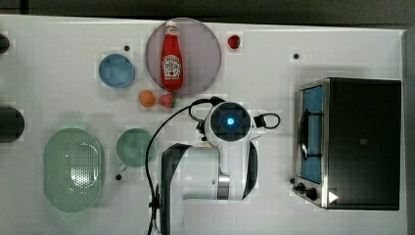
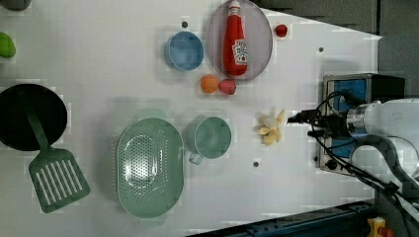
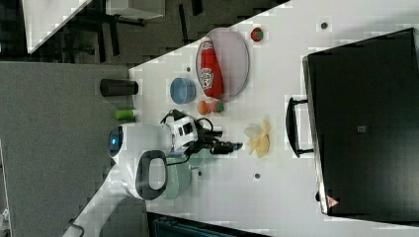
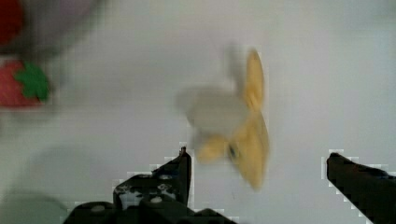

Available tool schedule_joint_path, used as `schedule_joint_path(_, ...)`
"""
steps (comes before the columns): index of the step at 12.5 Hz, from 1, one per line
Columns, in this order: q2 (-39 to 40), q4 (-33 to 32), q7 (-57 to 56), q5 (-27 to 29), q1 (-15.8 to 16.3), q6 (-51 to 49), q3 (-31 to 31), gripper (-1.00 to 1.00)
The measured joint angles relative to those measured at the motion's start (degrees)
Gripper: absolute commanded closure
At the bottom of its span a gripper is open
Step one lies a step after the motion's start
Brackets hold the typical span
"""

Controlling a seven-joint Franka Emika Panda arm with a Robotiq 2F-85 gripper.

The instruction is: Pick Banana and place it in mug.

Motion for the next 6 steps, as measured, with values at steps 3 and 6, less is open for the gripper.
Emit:
schedule_joint_path(3,6.0,-0.3,-2.8,0.0,-1.0,7.2,0.5,-1.0)
schedule_joint_path(6,13.6,-0.7,-3.6,1.2,-0.8,11.3,1.4,-1.0)
